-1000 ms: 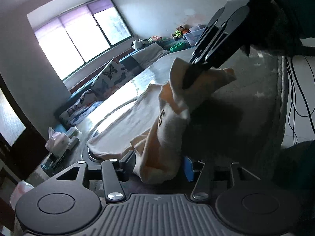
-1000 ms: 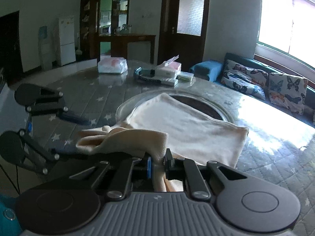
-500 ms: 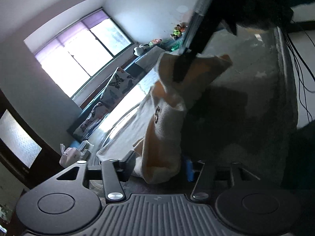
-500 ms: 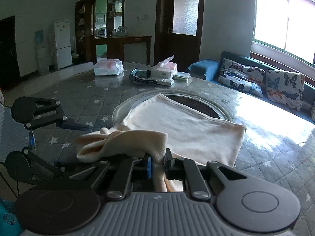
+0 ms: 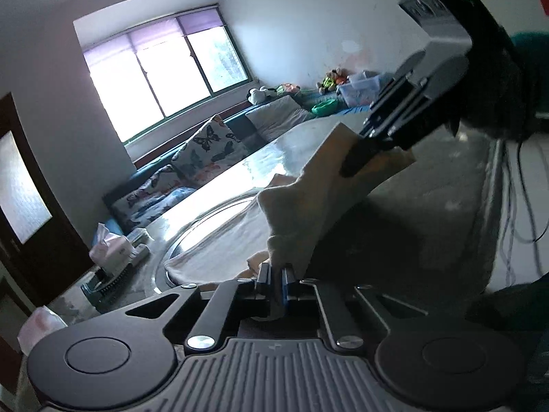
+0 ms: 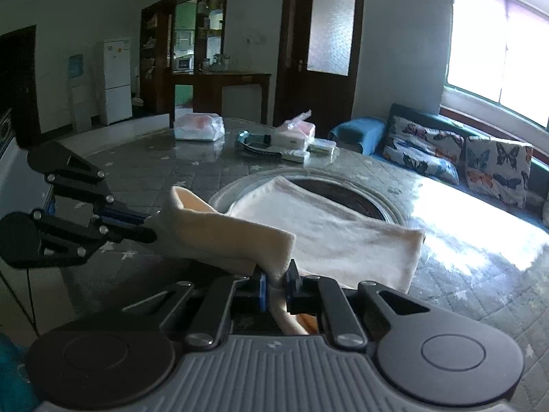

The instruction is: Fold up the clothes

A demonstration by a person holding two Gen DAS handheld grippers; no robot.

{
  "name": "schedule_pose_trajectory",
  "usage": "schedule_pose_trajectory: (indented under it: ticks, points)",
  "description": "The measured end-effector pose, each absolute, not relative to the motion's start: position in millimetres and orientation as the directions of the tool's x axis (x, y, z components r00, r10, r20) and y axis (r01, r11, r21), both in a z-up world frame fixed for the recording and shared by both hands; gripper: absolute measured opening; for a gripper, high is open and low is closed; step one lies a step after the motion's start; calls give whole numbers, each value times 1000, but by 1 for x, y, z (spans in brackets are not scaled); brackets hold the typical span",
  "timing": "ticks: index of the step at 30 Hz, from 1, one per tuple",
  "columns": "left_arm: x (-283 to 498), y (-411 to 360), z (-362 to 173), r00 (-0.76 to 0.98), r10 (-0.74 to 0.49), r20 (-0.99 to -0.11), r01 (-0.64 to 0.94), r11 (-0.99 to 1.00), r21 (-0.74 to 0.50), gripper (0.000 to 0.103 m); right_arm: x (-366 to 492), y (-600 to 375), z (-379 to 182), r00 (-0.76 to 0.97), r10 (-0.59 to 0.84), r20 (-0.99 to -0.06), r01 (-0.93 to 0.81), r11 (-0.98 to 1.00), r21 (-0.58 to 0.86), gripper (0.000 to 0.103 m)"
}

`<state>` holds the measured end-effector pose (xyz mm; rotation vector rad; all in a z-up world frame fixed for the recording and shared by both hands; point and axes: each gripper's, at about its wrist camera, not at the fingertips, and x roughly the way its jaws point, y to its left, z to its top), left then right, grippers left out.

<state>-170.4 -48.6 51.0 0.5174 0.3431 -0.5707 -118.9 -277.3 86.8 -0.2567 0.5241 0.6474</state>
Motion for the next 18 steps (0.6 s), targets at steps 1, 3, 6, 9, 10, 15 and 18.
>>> schedule_pose_trajectory:
  ticks: [1, 3, 6, 9, 10, 15, 18]
  points:
    - [-176, -46, 56, 785, -433, -444, 597, 720, 354, 6, -125, -278, 90, 669, 513, -538, -640, 766, -66, 9]
    - [-188, -39, 66, 771, -452, -449, 613, 718, 329, 6, -137, -279, 95, 657, 528, -538, -656, 752, -64, 9]
    - [-199, -27, 75, 753, -476, -454, 623, 739, 258, 6, -155, -280, 104, 640, 549, -538, -680, 730, -63, 9]
    - [-198, -27, 75, 756, -472, -454, 617, 746, 252, 5, -170, -281, 111, 623, 566, -539, -700, 711, -62, 9]
    - [-197, -27, 75, 758, -469, -454, 614, 748, 252, 5, -169, -280, 110, 622, 563, -544, -699, 712, -64, 9]
    - [-171, -31, 77, 780, -449, -437, 585, 772, 251, 5, -141, -276, 111, 631, 541, -556, -682, 729, -65, 9]
    - [-142, -29, 86, 799, -432, -419, 555, 798, 235, 5, -118, -274, 117, 639, 528, -559, -676, 733, -80, 9]
